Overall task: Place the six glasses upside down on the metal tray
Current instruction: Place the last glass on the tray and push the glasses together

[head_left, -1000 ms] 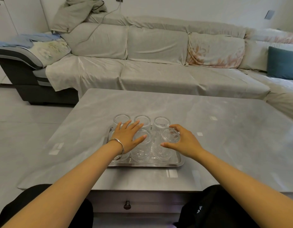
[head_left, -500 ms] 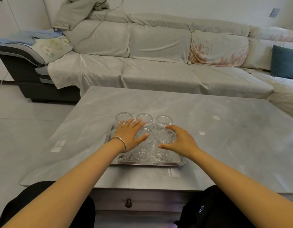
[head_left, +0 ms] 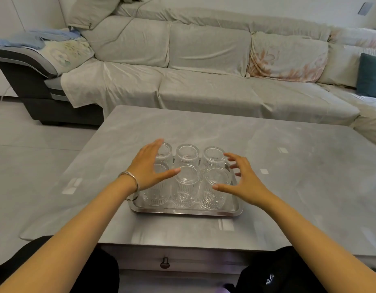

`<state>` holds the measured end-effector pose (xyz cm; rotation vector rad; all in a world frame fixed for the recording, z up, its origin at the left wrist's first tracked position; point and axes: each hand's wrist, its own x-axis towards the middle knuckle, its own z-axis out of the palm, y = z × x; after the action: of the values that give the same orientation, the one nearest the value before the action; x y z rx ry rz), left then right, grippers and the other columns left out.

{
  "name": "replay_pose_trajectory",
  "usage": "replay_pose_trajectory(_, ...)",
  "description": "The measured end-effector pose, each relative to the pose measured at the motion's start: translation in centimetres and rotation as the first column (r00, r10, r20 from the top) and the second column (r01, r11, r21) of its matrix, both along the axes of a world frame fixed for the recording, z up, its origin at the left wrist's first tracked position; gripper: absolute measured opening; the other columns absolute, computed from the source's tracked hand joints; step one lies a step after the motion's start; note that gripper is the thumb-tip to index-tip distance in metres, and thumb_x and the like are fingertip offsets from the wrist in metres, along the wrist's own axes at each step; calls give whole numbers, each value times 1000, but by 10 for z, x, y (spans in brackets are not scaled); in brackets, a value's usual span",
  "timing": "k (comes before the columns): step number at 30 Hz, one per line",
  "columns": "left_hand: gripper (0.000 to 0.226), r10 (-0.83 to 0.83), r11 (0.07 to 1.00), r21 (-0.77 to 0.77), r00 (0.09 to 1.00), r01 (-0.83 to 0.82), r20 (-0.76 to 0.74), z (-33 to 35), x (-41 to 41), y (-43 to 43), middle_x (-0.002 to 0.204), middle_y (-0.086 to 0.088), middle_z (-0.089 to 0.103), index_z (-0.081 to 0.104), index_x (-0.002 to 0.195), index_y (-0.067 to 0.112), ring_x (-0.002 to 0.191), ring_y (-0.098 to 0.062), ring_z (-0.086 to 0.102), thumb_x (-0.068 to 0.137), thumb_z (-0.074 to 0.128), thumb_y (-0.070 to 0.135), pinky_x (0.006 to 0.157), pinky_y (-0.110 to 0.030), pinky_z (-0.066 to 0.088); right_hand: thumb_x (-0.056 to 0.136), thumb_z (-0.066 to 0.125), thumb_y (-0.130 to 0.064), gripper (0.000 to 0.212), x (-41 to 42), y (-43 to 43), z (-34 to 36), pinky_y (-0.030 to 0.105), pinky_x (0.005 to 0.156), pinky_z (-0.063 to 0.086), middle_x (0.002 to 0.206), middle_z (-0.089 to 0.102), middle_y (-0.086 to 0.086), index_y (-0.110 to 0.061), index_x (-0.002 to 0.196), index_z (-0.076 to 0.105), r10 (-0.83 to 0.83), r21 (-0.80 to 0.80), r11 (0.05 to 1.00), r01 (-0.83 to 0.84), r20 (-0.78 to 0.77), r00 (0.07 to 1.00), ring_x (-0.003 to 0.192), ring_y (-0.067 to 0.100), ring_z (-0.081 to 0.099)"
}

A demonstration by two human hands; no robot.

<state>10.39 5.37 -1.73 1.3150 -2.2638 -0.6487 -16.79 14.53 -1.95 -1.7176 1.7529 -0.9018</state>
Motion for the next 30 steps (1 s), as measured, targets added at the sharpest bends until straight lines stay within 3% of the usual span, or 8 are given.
replay_pose_trajectory(3, 130, 39, 971, 240, 987, 0, -159, -10, 18, -4, 158, 5, -2, -9, 144, 32, 141, -11, 11, 46, 68, 72, 112, -33, 19, 47, 84, -59, 129, -8, -1, -9, 24, 104, 25, 155, 9, -15, -44, 146, 1, 58, 140, 987, -72, 104, 993, 133, 3, 22)
replay_pose_trajectory(7, 143, 35, 931, 364, 987, 24, -155, -29, 30, -3, 158, 3, 1, -19, 141, 33, 134, -2, 13, 40, 78, 60, 109, -28, 21, 47, 87, -54, 143, -8, -5, -24, 20, 107, 18, 159, -4, -17, -42, 144, -18, 103, 249, 957, -151, 193, 976, 138, -1, 10)
replay_pose_trajectory(10, 148, 31, 918, 395, 989, 29, -143, -34, 29, -6, 158, 2, 3, -20, 141, 33, 142, -11, 12, 35, 81, 60, 111, -30, 19, 48, 88, -48, 144, -8, -13, -25, 19, 107, 18, 158, -4, -17, -41, 143, -20, 123, 281, 943, -176, 195, 973, 137, -2, 11)
replay_pose_trajectory(15, 152, -11, 902, 428, 994, 56, -106, -38, 30, -12, 157, 6, 6, -17, 143, 31, 142, -14, 18, 32, 83, 60, 116, -35, 21, 47, 88, -45, 147, -11, -18, -28, 32, 117, 19, 159, -5, -12, -38, 144, -22, 150, 319, 924, -211, 206, 967, 144, 10, 11)
replay_pose_trajectory(17, 150, -38, 900, 429, 993, 81, -107, -40, 29, -13, 157, 6, 9, -14, 144, 29, 141, -14, 21, 36, 86, 55, 116, -38, 22, 47, 89, -42, 147, -10, -19, -31, 31, 116, 19, 159, -5, -11, -39, 143, -23, 156, 327, 920, -215, 198, 968, 142, 9, 14)
replay_pose_trajectory(21, 148, -19, 906, 417, 993, 68, -120, -42, 30, -14, 156, 7, 10, -11, 145, 26, 139, -11, 21, 36, 86, 53, 115, -31, 20, 50, 91, -35, 148, -9, -23, -33, 41, 118, 22, 159, -1, -8, -37, 143, -24, 161, 322, 921, -221, 204, 966, 143, 15, 21)
replay_pose_trajectory(26, 141, -36, 922, 375, 987, 93, -156, -43, 29, -14, 146, 16, 21, -1, 143, 33, 130, -5, 29, 34, 84, 58, 106, -21, 25, 49, 90, -38, 146, -9, -24, -34, 40, 117, 22, 159, 1, -8, -35, 145, -20, 154, 301, 932, -204, 182, 971, 143, 15, 21)
replay_pose_trajectory(30, 141, -28, 932, 353, 987, 84, -161, -45, 28, -14, 151, 9, 21, 1, 144, 32, 133, -9, 30, 33, 83, 60, 109, -26, 25, 48, 89, -42, 144, -10, -25, -35, 35, 117, 21, 159, 0, -7, -35, 146, -16, 133, 286, 942, -178, 168, 977, 144, 15, 17)
